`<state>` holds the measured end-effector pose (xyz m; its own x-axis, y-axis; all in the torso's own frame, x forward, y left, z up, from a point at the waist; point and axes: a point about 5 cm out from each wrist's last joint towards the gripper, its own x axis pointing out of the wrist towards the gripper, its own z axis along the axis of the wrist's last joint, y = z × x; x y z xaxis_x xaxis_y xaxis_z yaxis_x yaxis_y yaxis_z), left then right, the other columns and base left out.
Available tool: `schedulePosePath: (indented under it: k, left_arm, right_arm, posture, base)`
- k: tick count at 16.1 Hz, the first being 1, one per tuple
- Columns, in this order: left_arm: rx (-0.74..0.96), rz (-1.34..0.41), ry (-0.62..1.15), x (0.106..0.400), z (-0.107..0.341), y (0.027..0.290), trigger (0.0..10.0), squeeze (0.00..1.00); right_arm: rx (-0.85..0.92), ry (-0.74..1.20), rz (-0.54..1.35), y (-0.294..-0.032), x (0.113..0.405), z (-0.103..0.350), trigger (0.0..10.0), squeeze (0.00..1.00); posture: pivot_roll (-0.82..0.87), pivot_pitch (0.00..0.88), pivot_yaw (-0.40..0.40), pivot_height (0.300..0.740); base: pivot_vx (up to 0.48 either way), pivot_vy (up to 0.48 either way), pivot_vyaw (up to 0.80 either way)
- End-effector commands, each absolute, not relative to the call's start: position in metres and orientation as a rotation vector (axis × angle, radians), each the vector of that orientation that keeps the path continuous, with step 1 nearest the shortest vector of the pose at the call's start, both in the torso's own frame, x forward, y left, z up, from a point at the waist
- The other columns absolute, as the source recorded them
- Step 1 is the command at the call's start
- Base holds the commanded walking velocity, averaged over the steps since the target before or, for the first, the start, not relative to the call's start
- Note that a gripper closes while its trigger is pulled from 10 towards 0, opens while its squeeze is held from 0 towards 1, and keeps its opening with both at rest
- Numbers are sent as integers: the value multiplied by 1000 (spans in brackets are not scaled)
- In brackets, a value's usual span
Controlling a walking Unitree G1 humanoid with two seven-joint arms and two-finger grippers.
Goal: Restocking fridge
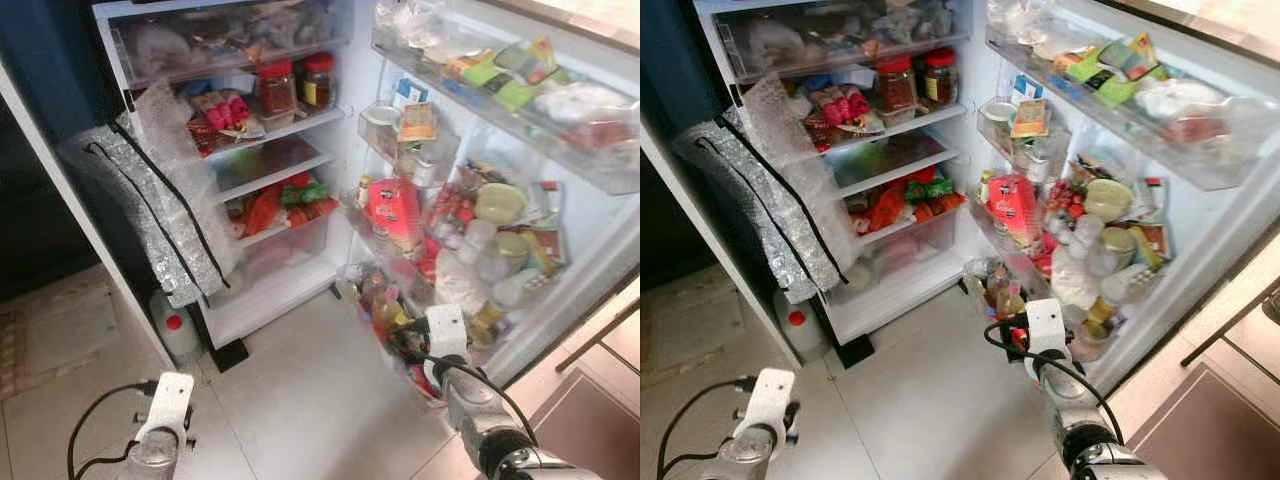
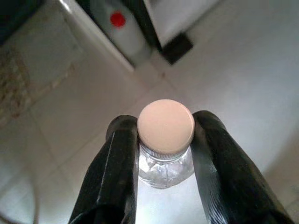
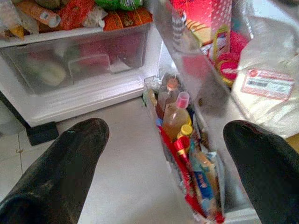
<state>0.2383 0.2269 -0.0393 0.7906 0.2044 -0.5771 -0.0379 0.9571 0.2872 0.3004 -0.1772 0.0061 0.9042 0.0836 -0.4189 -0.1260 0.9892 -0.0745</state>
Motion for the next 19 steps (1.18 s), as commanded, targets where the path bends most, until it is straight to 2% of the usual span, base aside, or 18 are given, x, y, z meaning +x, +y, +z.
schedulePosePath:
  k: [1, 5, 6, 7, 9, 14, 17, 19]
  left_arm:
    - [216, 154, 603, 238, -38, 226, 10000, 0]
    - [146, 119, 419, 245, -25, 220, 10000, 0]
    - [159, 98, 278, 283, 9, 213, 10000, 0]
    - [122, 71, 68, 330, 63, 199, 10000, 0]
    - [33, 21, -160, 350, 110, 184, 10000, 0]
    - [102, -97, -309, 360, 148, 161, 10000, 0]
    - [158, -146, -345, 342, 134, 151, 10000, 0]
    - [136, -134, -344, 339, 132, 152, 10000, 0]
  right_arm:
    - [-90, 464, 94, -181, 295, 0, 10000, 0]
    - [-77, 525, 65, -185, 285, -10, 10000, 0]
    - [-71, 536, 59, -186, 284, -12, 10000, 0]
    - [-61, 549, 49, -186, 283, -13, 10000, 0]
    - [-40, 568, 36, -187, 280, -16, 10000, 0]
    - [-24, 614, 8, -190, 275, -22, 10000, 0]
    - [-21, 662, -21, -198, 268, -27, 10000, 0]
    - [-26, 670, -29, -200, 267, -28, 10000, 0]
  posture:
    - [39, 17, -57, 740]
    - [33, 23, -65, 740]
    - [33, 23, -65, 740]
    - [31, 25, -66, 740]
    - [29, 26, -66, 740]
    - [29, 16, -77, 740]
    - [10, 25, -75, 740]
    - [3, 41, -72, 740]
  base:
    - [0, 0, 0]
    - [0, 0, 0]
    - [0, 0, 0]
    - [0, 0, 0]
    - [0, 0, 0]
    - [0, 0, 0]
    - [0, 0, 0]
    - [0, 0, 0]
